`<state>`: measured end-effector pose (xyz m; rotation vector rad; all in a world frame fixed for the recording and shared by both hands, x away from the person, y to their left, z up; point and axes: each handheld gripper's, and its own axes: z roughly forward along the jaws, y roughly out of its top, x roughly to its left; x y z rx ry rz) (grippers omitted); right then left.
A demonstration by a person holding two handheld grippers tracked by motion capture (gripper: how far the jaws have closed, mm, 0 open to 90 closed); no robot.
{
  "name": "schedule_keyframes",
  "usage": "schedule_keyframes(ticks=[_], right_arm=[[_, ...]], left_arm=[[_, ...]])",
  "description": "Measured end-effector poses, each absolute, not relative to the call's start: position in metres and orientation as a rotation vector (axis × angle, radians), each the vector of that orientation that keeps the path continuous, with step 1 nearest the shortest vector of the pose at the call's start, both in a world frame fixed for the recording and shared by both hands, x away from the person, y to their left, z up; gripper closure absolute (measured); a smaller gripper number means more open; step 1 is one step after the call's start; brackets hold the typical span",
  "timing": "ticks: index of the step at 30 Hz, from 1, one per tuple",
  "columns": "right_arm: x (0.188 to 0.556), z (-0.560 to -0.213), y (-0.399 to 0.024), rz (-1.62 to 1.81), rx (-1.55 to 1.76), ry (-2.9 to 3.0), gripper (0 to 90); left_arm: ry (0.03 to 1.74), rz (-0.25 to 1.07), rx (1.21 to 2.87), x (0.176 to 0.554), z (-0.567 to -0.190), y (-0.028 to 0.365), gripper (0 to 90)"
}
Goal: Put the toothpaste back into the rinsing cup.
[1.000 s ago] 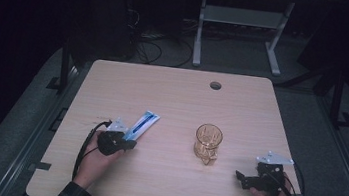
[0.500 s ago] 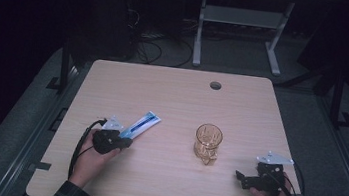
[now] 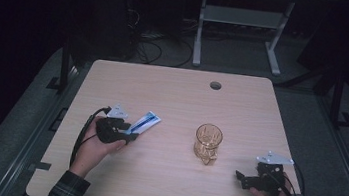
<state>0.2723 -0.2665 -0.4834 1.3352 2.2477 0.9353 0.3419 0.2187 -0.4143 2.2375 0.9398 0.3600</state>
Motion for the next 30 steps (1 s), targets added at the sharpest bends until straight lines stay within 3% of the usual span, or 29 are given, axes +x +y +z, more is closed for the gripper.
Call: schedule_keyframes(ticks=[14,30], right_arm=[[0.272,-0.483,-0.266,0.935,1.333,2.249,0.0],[0.272,-0.483,-0.266,0.936,1.334,2.249,0.0]], left_arm=[[0.953,0.374,2.286,0.386,-0.408,0.199,34.0],[1.018,0.302,2.392,0.427,-0.436,0.175,29.3]])
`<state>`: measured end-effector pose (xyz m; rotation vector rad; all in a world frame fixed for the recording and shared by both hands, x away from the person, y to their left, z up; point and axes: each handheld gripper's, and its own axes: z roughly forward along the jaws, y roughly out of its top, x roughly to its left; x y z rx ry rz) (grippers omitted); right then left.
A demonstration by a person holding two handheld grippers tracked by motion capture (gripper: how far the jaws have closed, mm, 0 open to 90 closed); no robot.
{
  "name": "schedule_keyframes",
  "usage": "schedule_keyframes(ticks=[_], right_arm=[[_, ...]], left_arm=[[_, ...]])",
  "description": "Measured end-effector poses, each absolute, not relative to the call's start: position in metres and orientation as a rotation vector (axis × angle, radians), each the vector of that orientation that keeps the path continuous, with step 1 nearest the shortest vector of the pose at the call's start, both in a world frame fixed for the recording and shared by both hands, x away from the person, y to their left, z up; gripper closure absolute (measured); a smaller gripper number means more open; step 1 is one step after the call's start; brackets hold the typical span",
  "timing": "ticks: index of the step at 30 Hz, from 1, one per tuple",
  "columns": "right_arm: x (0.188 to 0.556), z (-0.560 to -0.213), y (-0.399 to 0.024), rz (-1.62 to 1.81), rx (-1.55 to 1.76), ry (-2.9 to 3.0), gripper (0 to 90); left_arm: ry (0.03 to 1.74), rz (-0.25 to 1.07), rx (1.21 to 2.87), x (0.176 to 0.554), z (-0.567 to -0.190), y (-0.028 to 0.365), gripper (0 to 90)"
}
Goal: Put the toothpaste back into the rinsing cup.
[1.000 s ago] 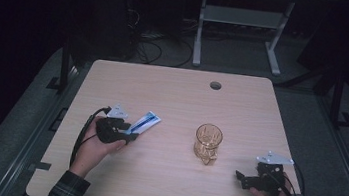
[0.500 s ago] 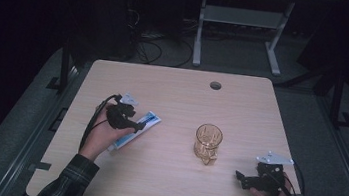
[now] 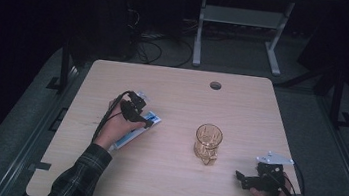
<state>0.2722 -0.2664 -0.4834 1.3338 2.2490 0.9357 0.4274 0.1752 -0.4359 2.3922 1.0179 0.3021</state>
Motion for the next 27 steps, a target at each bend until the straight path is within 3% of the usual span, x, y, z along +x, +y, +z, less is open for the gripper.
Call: schedule_keyframes(ticks=[12,16,27], right_arm=[[0.272,-0.483,-0.266,0.935,1.333,2.249,0.0],[0.272,-0.483,-0.266,0.935,1.333,2.249,0.0],[0.272,-0.483,-0.266,0.936,1.333,2.249,0.0]], left_arm=[[1.032,0.298,2.474,0.432,-0.451,0.17,27.0],[1.034,0.275,2.464,0.432,-0.45,0.171,37.3],[1.045,0.242,2.516,0.431,-0.444,0.166,54.4]])
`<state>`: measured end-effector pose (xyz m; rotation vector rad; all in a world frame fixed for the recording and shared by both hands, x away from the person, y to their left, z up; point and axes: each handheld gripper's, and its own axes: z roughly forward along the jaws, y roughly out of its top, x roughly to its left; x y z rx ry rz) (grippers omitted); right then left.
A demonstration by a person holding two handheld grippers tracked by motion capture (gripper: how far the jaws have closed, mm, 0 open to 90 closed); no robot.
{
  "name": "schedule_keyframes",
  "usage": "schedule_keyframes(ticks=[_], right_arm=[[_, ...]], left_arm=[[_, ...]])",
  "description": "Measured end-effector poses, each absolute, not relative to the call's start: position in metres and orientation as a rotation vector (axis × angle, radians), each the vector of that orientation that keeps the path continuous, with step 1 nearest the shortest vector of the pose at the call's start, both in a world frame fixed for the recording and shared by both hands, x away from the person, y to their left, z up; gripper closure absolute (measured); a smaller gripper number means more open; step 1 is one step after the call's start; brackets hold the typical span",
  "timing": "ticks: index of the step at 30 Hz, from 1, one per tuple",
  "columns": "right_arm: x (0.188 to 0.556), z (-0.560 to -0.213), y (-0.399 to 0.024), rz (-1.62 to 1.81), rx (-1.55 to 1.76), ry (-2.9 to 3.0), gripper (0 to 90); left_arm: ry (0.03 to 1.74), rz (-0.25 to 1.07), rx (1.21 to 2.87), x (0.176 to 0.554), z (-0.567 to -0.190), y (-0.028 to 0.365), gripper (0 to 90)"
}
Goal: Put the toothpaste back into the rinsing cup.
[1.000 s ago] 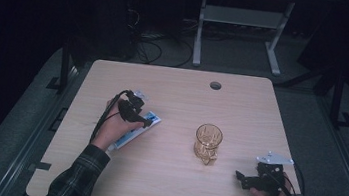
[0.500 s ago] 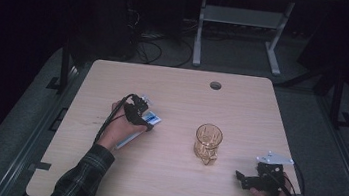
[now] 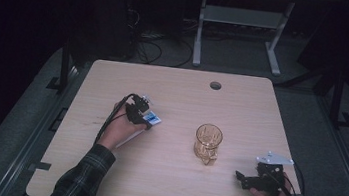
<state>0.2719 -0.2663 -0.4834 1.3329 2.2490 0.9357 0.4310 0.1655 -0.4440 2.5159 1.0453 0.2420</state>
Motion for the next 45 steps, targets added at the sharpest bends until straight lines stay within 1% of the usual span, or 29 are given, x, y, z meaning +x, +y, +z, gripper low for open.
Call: schedule_keyframes(ticks=[5,11,17,30,35,40,45], right_arm=[[0.272,-0.483,-0.266,0.936,1.332,2.249,0.0],[0.272,-0.483,-0.266,0.936,1.333,2.249,0.0],[0.272,-0.483,-0.266,0.936,1.333,2.25,0.0],[0.272,-0.483,-0.266,0.936,1.333,2.25,0.0],[0.272,-0.483,-0.266,0.936,1.332,2.25,0.0],[0.272,-0.483,-0.266,0.936,1.332,2.25,0.0],[0.272,-0.483,-0.266,0.936,1.332,2.25,0.0]], left_arm=[[1.051,0.227,2.538,0.432,-0.442,0.164,59.7],[1.048,0.209,2.551,0.433,-0.441,0.163,62.8],[1.036,0.19,2.549,0.434,-0.439,0.165,67.9],[1.016,0.135,2.503,0.434,-0.433,0.173,69.5],[1.001,0.147,2.455,0.431,-0.423,0.176,70.2],[0.98,0.161,2.442,0.426,-0.416,0.177,70.8],[0.965,0.151,2.397,0.422,-0.408,0.18,71.4]])
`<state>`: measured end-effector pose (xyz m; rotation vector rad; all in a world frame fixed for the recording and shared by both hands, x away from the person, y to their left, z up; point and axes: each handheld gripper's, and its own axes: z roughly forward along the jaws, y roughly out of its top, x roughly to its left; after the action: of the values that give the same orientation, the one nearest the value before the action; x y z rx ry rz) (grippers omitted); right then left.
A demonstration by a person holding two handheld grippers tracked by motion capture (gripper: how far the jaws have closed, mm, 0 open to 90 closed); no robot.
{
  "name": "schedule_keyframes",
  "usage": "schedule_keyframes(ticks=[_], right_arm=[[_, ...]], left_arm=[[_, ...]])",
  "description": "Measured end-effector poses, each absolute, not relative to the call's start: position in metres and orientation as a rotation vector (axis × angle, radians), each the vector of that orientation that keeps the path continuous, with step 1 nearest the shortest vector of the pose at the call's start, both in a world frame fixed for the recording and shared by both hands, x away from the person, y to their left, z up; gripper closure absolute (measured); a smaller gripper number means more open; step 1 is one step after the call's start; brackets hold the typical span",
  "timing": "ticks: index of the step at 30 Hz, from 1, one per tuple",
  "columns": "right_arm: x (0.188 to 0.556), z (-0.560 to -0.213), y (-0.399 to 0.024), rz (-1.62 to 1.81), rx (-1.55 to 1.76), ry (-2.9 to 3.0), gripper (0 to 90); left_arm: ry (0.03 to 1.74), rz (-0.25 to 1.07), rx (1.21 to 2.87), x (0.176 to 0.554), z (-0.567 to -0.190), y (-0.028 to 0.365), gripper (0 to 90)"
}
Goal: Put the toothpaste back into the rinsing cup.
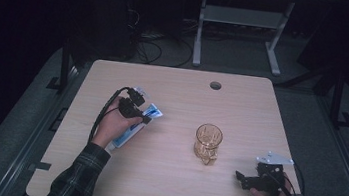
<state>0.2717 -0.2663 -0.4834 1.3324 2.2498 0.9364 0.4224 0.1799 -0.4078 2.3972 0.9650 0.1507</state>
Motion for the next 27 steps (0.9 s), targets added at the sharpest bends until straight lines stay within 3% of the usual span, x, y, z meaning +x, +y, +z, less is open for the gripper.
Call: schedule_keyframes(ticks=[27], right_arm=[[0.272,-0.483,-0.266,0.936,1.332,2.25,0.0]], left_arm=[[0.9,0.171,2.212,0.401,-0.373,0.196,74.2]])
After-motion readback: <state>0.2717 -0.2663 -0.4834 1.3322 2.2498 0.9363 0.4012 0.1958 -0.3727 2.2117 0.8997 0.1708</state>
